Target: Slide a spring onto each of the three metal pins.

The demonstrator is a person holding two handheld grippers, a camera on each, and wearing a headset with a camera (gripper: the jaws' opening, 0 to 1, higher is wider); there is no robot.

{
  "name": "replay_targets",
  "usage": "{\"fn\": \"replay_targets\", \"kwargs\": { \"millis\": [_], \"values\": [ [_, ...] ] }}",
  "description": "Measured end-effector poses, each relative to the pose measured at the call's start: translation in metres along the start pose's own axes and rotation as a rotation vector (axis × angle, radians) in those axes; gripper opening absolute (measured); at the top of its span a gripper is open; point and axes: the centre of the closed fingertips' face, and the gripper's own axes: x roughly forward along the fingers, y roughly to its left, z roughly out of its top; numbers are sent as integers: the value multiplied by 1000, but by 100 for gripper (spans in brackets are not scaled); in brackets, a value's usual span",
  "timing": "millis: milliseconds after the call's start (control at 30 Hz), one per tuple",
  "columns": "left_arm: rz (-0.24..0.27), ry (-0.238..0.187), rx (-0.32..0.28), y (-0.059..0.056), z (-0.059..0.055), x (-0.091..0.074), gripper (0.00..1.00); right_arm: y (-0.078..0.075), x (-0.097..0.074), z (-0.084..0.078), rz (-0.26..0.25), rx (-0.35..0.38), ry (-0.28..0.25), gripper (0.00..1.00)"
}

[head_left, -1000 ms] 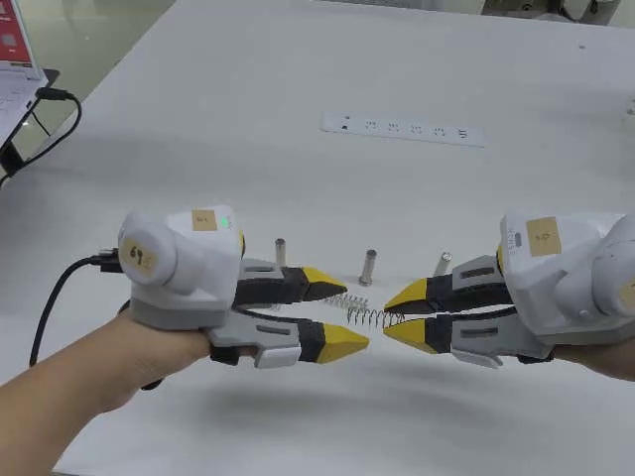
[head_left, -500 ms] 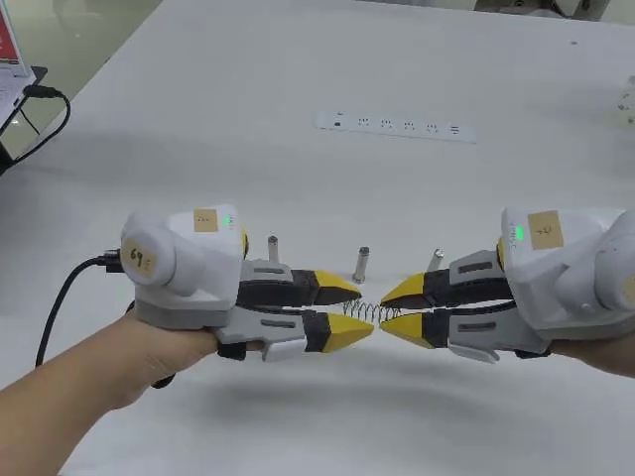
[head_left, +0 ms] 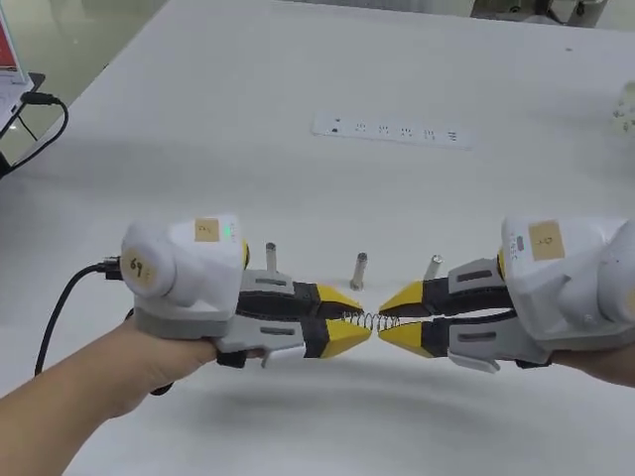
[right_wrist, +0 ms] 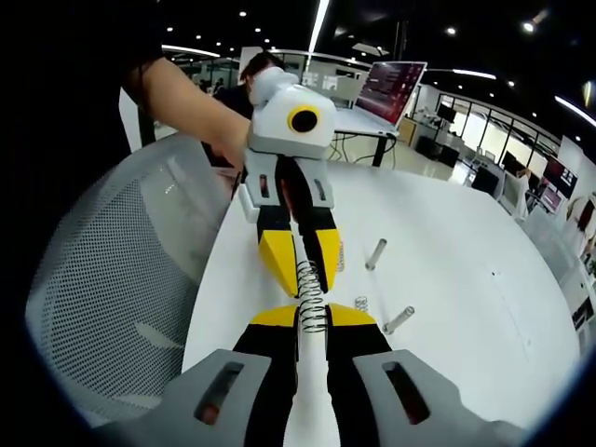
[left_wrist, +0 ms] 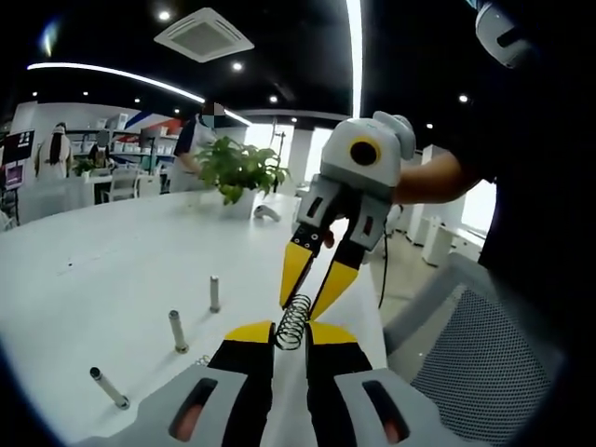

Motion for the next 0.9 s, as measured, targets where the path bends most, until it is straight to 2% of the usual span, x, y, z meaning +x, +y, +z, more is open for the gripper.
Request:
{"fn": "replay_targets", "kwargs": {
  "millis": [200,300,433,900],
  "values": [
    [-8,-2,8,-2,1,-1,4,1,-1,0,-1,11,-8,8],
    [-31,-7,3,-6,2,-1,2,1,-3,-3,-7,-7,5,8],
    [-27,0,18,-6,2,0,2,2,-4,-1,-9,-5,-1,8],
    [-38,17,17,-9,1,-3,2,5,-3,0,-3,-13,-7,8]
  ]
}}
